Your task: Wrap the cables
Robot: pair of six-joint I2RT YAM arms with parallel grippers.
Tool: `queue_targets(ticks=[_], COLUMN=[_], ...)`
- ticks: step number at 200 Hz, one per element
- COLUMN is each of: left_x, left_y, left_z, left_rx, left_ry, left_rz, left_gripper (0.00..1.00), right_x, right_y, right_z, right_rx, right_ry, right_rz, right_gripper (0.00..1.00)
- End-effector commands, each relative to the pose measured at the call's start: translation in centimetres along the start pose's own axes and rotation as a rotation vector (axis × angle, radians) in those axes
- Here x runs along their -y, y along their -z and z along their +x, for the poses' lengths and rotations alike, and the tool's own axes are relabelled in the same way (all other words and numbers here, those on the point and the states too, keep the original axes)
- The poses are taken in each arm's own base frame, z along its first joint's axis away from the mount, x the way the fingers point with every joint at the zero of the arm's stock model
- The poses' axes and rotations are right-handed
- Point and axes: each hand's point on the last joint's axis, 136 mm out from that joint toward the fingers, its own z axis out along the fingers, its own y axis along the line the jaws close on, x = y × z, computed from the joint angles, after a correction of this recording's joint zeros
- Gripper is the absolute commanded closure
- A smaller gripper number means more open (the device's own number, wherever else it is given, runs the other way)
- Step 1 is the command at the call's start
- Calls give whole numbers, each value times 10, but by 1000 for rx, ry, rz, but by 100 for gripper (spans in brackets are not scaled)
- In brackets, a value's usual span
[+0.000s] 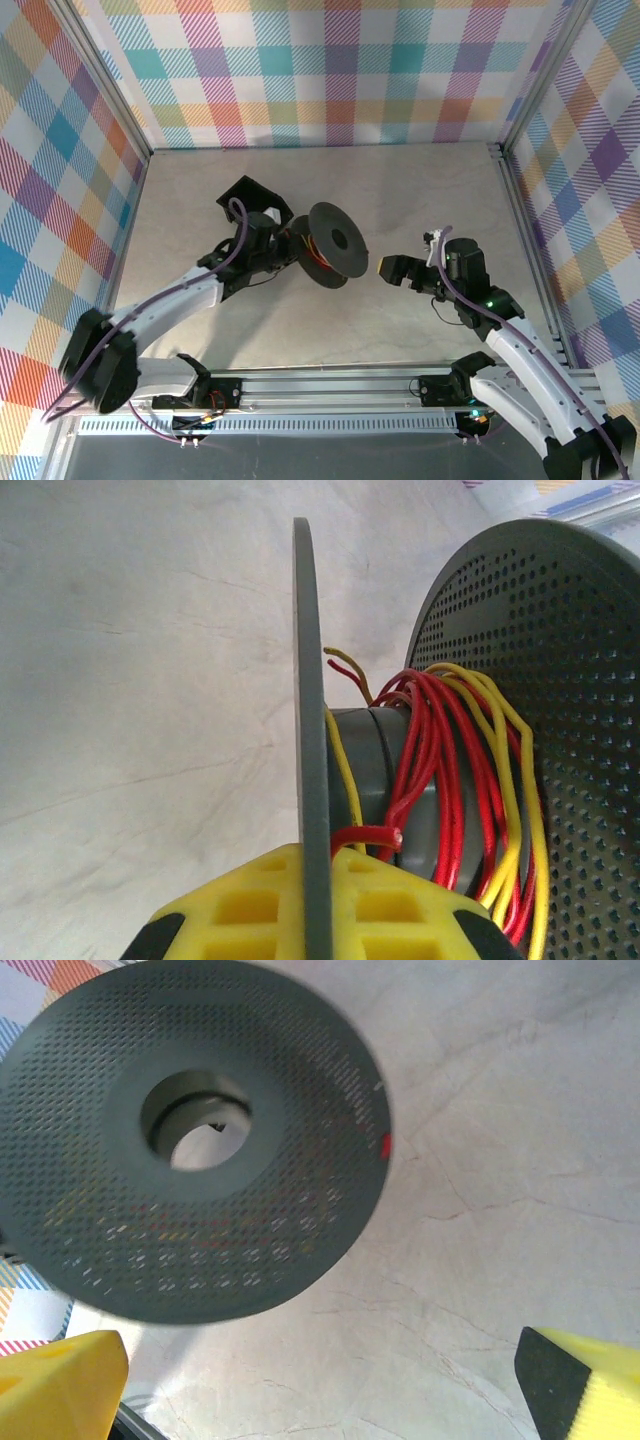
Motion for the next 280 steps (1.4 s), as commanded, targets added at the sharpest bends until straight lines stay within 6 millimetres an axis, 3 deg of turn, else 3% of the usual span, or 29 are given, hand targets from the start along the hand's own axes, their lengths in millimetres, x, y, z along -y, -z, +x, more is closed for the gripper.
queue_targets(ticks=[1,38,55,81,109,143,188,229,280], left_x=[82,81,68,43,26,7,-17,-24,-30], left_y=[-4,-62,-86,-104,-108,-97,-56,-26,38], left_z=[-31,-17,-10,-1,5,13,9,12,7], left_rx=[94,-16,-48,-51,-51,-69,-23,2,150], left_ry=[63,161,215,237,231,205,160,106,-138], left_rz=[400,502,520,459,378,174,-49,-135,-272], left_gripper=[100,100,100,100,86,63,29,25,13], right_x=[5,22,27,31,36,39,41,38,42], right_y=[1,-1,-3,-5,-6,-8,-11,-7,6], right_z=[4,5,6,9,12,12,14,10,0], right_rx=[-10,11,8,-3,-9,-10,-21,-19,39], right_ry=[-22,-21,-21,-15,-12,-13,-24,-9,48], right_rz=[1,54,63,73,82,80,76,78,141], right_gripper=[0,1,1,1,1,1,1,1,1])
